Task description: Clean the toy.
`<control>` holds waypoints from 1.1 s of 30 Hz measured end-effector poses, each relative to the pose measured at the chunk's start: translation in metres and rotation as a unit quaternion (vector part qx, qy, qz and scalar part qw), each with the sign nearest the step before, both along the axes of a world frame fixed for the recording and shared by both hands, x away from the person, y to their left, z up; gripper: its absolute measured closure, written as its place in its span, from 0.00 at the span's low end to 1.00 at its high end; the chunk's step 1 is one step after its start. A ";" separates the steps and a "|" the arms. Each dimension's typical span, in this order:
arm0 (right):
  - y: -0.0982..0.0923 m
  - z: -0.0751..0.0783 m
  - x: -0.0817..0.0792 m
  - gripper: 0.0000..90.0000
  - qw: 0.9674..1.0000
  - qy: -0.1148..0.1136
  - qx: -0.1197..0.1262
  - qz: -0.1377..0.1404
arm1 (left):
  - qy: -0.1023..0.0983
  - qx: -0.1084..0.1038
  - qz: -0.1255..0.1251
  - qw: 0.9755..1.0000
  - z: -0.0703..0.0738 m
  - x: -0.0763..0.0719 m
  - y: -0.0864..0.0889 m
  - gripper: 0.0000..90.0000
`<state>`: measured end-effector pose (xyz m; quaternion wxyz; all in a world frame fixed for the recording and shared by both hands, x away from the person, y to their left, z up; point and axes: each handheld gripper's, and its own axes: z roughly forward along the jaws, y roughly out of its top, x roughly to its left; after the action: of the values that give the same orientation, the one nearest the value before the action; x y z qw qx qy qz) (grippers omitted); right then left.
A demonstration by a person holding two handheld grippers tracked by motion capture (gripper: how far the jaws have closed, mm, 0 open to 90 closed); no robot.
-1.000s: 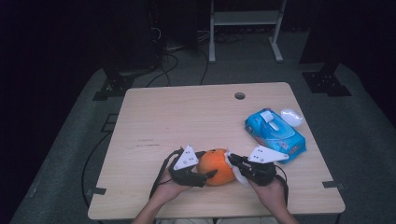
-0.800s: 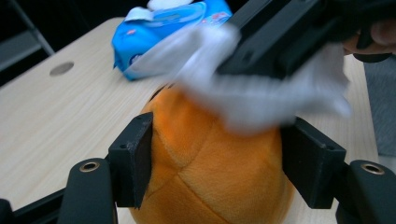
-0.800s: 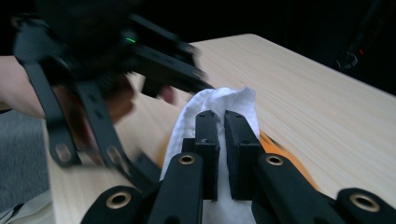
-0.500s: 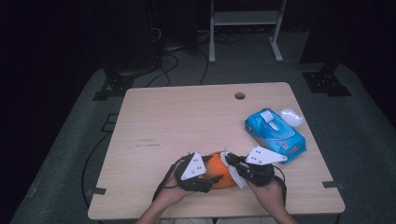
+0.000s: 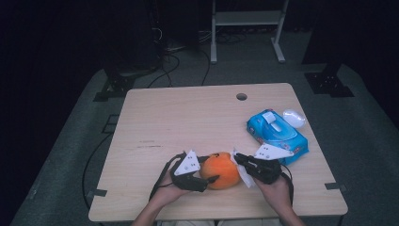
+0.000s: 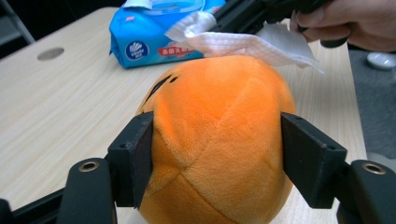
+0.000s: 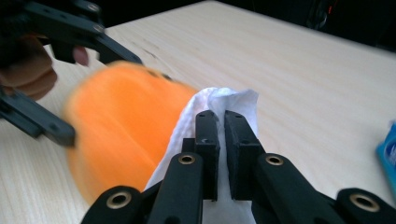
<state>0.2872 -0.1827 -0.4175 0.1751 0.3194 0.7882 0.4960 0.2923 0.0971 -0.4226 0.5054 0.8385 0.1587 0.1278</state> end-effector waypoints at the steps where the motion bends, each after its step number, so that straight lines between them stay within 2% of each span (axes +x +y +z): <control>1: 0.001 -0.001 0.001 0.93 1.000 0.002 0.002 0.000 | 0.014 -0.006 0.007 1.000 0.000 0.003 0.003 0.32; 3: 0.005 0.000 0.000 0.93 1.000 0.002 -0.001 0.001 | 0.045 -0.019 0.020 0.999 0.000 0.009 0.008 0.26; 5: 0.007 0.000 -0.001 0.93 1.000 0.001 -0.004 0.002 | 0.078 -0.042 0.026 0.996 0.000 0.012 0.013 0.22; 6: 0.007 -0.001 -0.001 0.93 1.000 0.004 -0.002 0.002 | 0.087 -0.049 0.029 0.995 0.001 0.013 0.014 0.22; 10: 0.010 0.000 -0.004 0.93 1.000 0.002 -0.006 0.002 | 0.108 -0.045 0.036 0.992 0.000 0.014 0.014 0.19; 11: 0.012 0.000 -0.006 0.93 1.000 -0.001 -0.011 0.003 | 0.116 -0.049 0.038 0.991 -0.001 0.015 0.015 0.19; 13: 0.016 0.000 -0.009 0.93 1.000 -0.003 -0.016 0.006 | 0.140 -0.067 0.037 0.987 0.000 0.017 0.018 0.18; 14: 0.018 0.001 -0.011 0.93 1.000 -0.004 -0.017 0.010 | 0.142 -0.072 0.039 0.986 0.000 0.018 0.019 0.18; 17: 0.028 0.003 -0.017 0.93 0.999 -0.010 -0.015 0.026 | 0.147 -0.061 0.037 0.987 0.000 0.017 0.017 0.18; 20: 0.040 0.004 -0.025 0.93 0.998 -0.023 -0.022 0.052 | 0.127 -0.027 0.028 0.991 -0.001 0.015 0.015 0.25; 22: 0.039 0.004 -0.024 0.93 0.998 -0.024 -0.028 0.056 | 0.118 -0.024 0.027 0.992 0.000 0.013 0.015 0.30; 24: 0.032 0.006 -0.020 0.93 0.998 -0.022 -0.022 0.046 | 0.111 -0.017 0.024 0.993 0.001 0.012 0.015 0.33; 26: 0.025 0.006 -0.015 0.93 0.999 -0.022 -0.028 0.029 | 0.111 -0.017 0.021 0.993 0.001 0.012 0.015 0.32; 28: 0.020 0.001 -0.011 0.93 0.999 -0.009 -0.026 0.022 | 0.117 -0.021 0.020 0.993 0.000 0.013 0.015 0.31; 29: 0.020 -0.001 -0.010 0.93 0.999 -0.006 -0.027 0.025 | 0.123 -0.019 0.021 0.992 0.001 0.014 0.016 0.29; 30: 0.022 -0.002 -0.011 0.93 0.999 -0.005 -0.030 0.026 | 0.136 -0.016 0.029 0.990 0.000 0.015 0.016 0.24; 32: 0.025 -0.003 -0.012 0.93 0.999 -0.007 -0.034 0.031 | 0.169 -0.005 0.052 0.984 -0.002 0.019 0.016 0.11; 33: 0.025 -0.003 -0.012 0.93 0.999 -0.005 -0.031 0.034 | 0.185 -0.007 0.050 0.981 -0.004 0.022 0.017 0.08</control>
<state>0.2754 -0.1576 -0.4202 0.1723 0.2842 0.8127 0.4786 0.3139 0.1142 -0.4271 0.4660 0.8353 0.2918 -0.0057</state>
